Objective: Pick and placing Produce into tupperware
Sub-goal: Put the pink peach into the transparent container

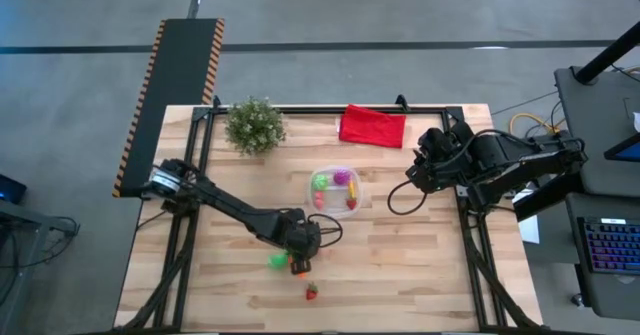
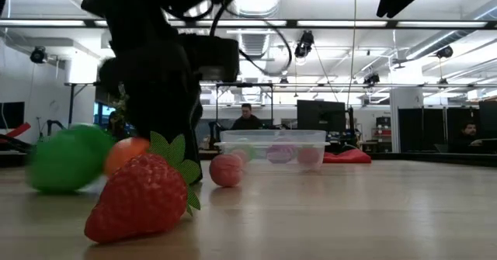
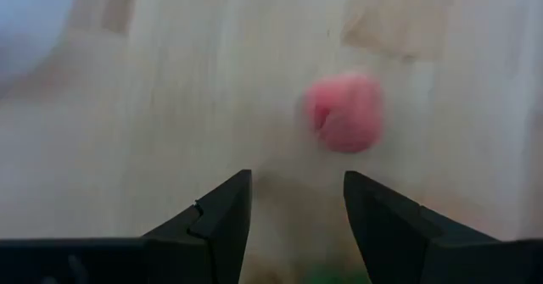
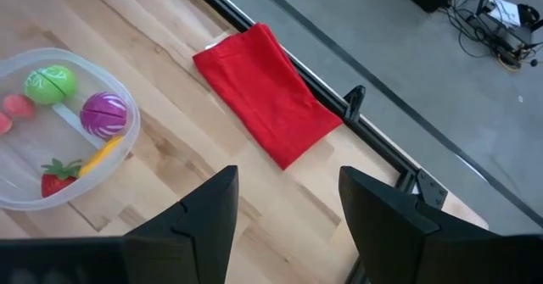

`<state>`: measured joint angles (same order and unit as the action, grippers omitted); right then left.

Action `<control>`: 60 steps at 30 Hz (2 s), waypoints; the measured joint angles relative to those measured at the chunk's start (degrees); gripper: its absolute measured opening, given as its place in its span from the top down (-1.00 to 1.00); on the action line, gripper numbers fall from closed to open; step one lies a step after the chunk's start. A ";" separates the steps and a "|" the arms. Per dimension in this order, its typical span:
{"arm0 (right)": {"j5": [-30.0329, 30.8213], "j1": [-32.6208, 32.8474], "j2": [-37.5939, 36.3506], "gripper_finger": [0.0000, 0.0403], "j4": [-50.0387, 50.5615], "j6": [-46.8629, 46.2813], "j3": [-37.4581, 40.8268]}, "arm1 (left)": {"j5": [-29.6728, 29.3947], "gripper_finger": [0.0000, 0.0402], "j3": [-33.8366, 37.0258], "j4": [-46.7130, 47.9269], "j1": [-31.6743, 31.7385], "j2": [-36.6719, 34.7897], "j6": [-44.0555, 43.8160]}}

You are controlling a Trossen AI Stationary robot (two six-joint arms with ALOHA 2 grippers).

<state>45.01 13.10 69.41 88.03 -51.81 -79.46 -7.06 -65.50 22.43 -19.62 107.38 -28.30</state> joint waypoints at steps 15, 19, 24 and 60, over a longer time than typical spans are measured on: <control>0.00 0.00 0.00 0.01 -0.02 -0.70 0.47 | -2.78 0.14 -2.11 -1.59 0.45 -1.06 2.05; 0.00 0.00 0.00 0.01 0.02 -0.68 0.52 | -2.88 0.14 -1.80 -2.17 0.56 -0.33 2.14; 0.00 0.00 0.00 0.01 0.03 -0.69 0.52 | -2.92 0.14 -1.90 -6.06 0.92 1.16 2.41; -0.67 0.00 0.01 0.01 0.24 -0.58 2.25 | -7.59 0.55 -4.34 -3.88 2.57 -1.66 10.25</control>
<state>44.35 13.10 69.42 88.27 -52.40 -77.21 -14.64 -69.84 18.55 -17.05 105.72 -18.05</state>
